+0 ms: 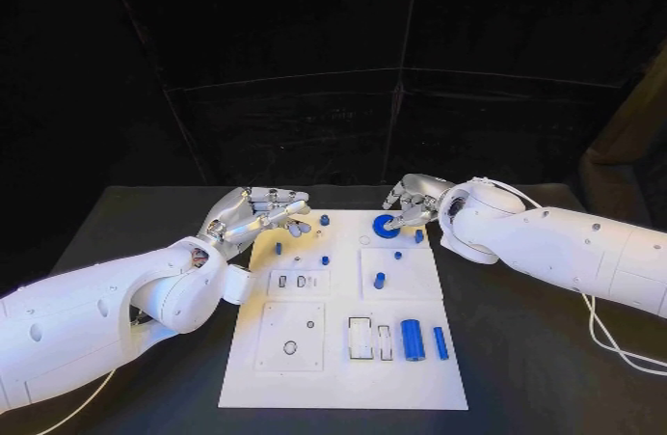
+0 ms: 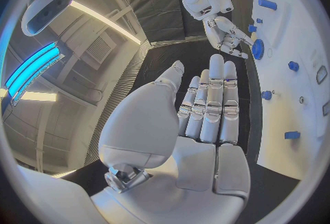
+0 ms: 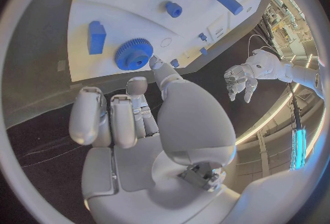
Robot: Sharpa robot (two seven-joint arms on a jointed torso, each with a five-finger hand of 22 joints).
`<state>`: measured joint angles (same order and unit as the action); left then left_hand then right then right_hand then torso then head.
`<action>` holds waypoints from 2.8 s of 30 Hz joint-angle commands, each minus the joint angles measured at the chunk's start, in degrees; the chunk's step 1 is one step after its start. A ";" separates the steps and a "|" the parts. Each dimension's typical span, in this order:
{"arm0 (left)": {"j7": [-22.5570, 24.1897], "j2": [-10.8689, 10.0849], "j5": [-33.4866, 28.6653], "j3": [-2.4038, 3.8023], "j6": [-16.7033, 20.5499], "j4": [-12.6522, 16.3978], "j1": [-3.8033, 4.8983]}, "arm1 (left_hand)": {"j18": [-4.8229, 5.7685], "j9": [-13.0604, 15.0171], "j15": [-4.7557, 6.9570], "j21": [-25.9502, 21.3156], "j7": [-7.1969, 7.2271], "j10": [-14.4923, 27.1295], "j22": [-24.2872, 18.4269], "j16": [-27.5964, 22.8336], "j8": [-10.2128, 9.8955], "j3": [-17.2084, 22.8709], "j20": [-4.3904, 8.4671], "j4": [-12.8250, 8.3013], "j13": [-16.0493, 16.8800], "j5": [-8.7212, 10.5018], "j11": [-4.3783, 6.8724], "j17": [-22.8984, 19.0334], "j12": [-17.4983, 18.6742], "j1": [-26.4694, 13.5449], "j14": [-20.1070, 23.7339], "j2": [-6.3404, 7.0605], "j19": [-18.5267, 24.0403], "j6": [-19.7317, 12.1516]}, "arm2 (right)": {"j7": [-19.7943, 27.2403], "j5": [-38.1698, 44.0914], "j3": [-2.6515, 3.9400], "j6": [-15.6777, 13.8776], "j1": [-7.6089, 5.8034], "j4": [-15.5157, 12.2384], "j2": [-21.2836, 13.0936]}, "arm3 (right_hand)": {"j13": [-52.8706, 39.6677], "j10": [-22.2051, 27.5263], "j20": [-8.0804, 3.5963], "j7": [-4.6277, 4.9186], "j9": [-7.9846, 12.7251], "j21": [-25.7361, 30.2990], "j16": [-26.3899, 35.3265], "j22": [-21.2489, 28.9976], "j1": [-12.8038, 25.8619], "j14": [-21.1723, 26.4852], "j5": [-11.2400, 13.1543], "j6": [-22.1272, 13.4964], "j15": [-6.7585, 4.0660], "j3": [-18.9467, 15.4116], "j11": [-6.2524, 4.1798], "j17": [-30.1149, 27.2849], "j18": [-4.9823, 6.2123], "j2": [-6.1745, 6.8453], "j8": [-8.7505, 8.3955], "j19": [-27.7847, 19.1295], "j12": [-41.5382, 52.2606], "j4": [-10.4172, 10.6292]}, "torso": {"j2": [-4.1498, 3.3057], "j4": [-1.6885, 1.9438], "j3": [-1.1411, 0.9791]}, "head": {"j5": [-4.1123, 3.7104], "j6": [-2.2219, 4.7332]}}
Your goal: Assemble the parts on the task board
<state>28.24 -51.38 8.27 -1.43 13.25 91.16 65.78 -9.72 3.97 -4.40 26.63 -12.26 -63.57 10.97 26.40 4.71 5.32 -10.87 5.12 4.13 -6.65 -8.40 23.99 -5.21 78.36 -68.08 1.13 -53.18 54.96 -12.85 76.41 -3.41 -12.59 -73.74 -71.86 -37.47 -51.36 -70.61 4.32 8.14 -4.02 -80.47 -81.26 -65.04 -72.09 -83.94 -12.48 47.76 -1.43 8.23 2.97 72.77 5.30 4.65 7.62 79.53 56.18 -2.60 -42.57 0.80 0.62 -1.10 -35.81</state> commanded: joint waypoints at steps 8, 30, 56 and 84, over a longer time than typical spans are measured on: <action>-0.56 0.01 0.33 0.00 -0.96 -0.01 0.06 | -0.63 0.08 -0.05 -0.16 -0.17 0.15 -0.06 -0.25 -0.21 -0.08 0.00 -0.37 0.06 0.19 -0.05 0.05 0.22 0.01 0.27 -0.60 0.28 0.11 | -1.80 4.13 -0.01 4.86 -0.01 1.58 1.34 | -0.30 -0.35 0.05 -0.05 0.01 0.01 -0.34 -0.18 -0.56 -3.04 0.24 -0.57 -0.23 -0.03 -0.11 0.10 -0.69 0.14 0.34 0.69 0.38 -0.28 | 0.05 0.00 0.02 | 0.06 -0.24; -0.64 -0.03 0.33 0.00 -1.07 -0.30 0.06 | -0.64 0.08 -0.08 -0.21 -0.18 0.14 -0.09 -0.39 -0.25 -0.06 -0.03 -0.40 0.07 0.18 -0.07 0.09 0.25 0.01 0.39 -0.64 0.39 0.11 | -2.27 4.98 -0.03 7.30 0.36 2.99 2.34 | -2.18 -0.84 -0.07 -0.13 -0.45 0.29 -0.61 -0.32 -2.02 -2.97 1.87 1.52 -0.34 2.52 -0.25 0.73 -0.78 -2.58 2.59 1.28 1.89 -1.05 | 0.04 -0.04 -0.02 | -0.15 -0.56; -1.03 -0.69 -3.73 0.00 -1.47 -0.68 0.07 | -0.66 0.10 -0.09 -0.26 -0.19 0.10 -0.13 -0.52 -0.27 0.00 -0.07 -0.36 0.09 0.16 -0.08 0.18 0.28 -0.04 0.46 -0.84 0.47 0.15 | -1.47 13.41 -0.02 -5.80 0.76 -1.93 3.25 | -5.60 -2.56 -0.68 -0.90 -0.15 0.23 -0.86 -1.03 0.25 -3.07 3.09 9.45 -0.94 11.48 -0.97 1.68 -0.96 -3.94 4.15 2.03 4.64 -3.16 | 0.09 0.05 -0.04 | 0.71 -0.53; -0.76 -0.32 -3.85 0.02 -1.38 -1.53 0.27 | -0.68 0.10 -0.08 -0.27 -0.18 0.11 -0.15 -0.60 -0.30 0.11 -0.08 -0.47 0.09 0.13 -0.07 0.25 0.31 0.11 0.48 -0.95 0.51 0.16 | -1.33 16.90 -0.01 -3.24 2.49 0.55 13.53 | -5.35 -2.23 -0.50 -0.37 0.24 0.40 -0.77 -0.78 1.82 -3.06 3.17 8.37 -0.66 13.06 -0.56 1.70 -0.93 -2.85 2.52 2.00 4.21 -3.21 | -0.03 -0.08 -0.08 | 2.10 -1.08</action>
<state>27.88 -51.77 4.57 -1.43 12.61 89.64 65.94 -9.72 4.01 -4.41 26.63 -12.26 -63.57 10.90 26.17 4.71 5.47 -11.06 4.97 4.14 -6.65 -8.40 24.15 -5.21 78.38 -68.08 0.74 -52.99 54.96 -14.25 92.46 -3.44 -16.78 -71.18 -71.45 -24.07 -56.75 -72.99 3.76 7.81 -3.66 -80.31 -81.74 -65.89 -70.84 -84.14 -9.43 53.68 -2.05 20.93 2.05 74.49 5.32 1.82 10.39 81.28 60.56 -5.79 -42.64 0.77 0.59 0.92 -36.79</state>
